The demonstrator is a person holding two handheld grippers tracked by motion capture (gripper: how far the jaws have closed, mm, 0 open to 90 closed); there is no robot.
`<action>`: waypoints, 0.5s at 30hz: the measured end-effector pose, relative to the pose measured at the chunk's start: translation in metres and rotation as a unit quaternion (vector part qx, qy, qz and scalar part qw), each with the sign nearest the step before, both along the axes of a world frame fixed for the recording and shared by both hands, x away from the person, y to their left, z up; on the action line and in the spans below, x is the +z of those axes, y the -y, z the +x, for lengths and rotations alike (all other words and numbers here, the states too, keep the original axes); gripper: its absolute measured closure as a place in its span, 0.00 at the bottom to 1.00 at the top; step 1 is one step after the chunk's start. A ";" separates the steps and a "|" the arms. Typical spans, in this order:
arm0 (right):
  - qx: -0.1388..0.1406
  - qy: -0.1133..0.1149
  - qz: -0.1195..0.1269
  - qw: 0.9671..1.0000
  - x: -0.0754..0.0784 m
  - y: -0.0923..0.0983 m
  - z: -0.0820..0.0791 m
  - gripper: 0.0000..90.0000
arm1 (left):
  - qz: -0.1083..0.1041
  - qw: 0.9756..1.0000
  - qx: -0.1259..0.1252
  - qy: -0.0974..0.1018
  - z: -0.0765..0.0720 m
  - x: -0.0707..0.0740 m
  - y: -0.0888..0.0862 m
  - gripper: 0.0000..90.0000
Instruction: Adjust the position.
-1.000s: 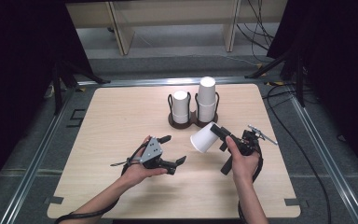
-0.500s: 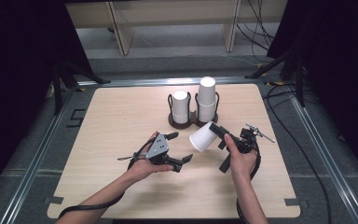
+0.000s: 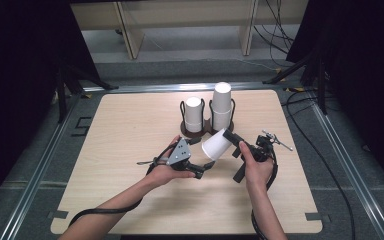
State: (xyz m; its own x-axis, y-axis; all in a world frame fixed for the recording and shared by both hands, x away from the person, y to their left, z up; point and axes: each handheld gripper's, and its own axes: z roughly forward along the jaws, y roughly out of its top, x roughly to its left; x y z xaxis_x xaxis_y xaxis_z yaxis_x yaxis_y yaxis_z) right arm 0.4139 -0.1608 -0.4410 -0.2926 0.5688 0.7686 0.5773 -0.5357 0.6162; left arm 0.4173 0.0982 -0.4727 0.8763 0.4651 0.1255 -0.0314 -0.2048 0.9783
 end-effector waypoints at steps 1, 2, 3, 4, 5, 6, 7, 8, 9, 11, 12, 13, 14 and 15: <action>0.000 0.000 -0.001 1.000 0.000 0.000 0.000 0.41 | -0.001 1.000 0.000 0.001 0.000 0.000 0.000 0.07; 0.000 -0.001 0.001 1.000 0.000 0.000 0.001 0.41 | -0.001 1.000 0.002 0.003 0.001 -0.001 0.001 0.08; 0.000 -0.001 0.001 1.000 0.000 0.000 0.001 0.41 | -0.001 1.000 0.002 0.003 0.001 -0.001 0.001 0.08; 0.001 0.001 -0.003 1.000 -0.001 0.000 0.001 0.41 | -0.001 1.000 0.002 0.002 0.002 -0.001 0.002 0.08; 0.001 0.001 -0.003 1.000 -0.001 0.000 0.001 0.41 | 0.002 1.000 0.001 0.005 0.002 -0.001 0.003 0.08; 0.000 -0.002 0.006 1.000 -0.001 0.000 0.001 0.41 | 0.003 1.000 0.001 0.009 0.003 -0.003 0.005 0.09; 0.000 -0.002 0.006 1.000 -0.001 0.000 0.001 0.41 | 0.008 1.000 0.001 0.010 0.003 -0.003 0.005 0.09; 0.000 0.001 0.002 1.000 -0.001 0.000 0.001 0.41 | 0.007 1.000 0.002 0.008 0.004 -0.004 0.007 0.09; -0.001 0.002 0.002 1.000 -0.001 0.000 0.002 0.41 | 0.009 1.000 0.003 0.008 0.005 -0.004 0.007 0.09; 0.003 0.003 0.006 1.000 -0.001 0.000 0.002 0.41 | 0.011 1.000 0.004 0.010 0.006 -0.005 0.009 0.09; 0.001 0.000 0.006 1.000 0.000 -0.001 0.002 0.41 | 0.011 1.000 0.004 0.009 0.006 -0.006 0.009 0.09; 0.000 0.001 0.006 1.000 0.000 -0.001 0.002 0.41 | 0.010 1.000 0.005 0.008 0.007 -0.006 0.010 0.09; 0.000 0.001 0.006 1.000 0.000 -0.001 0.002 0.41 | 0.009 1.000 0.007 0.008 0.007 -0.007 0.011 0.09; 0.002 -0.003 0.014 1.000 0.000 -0.001 0.002 0.41 | 0.009 1.000 0.008 0.010 0.009 -0.007 0.011 0.10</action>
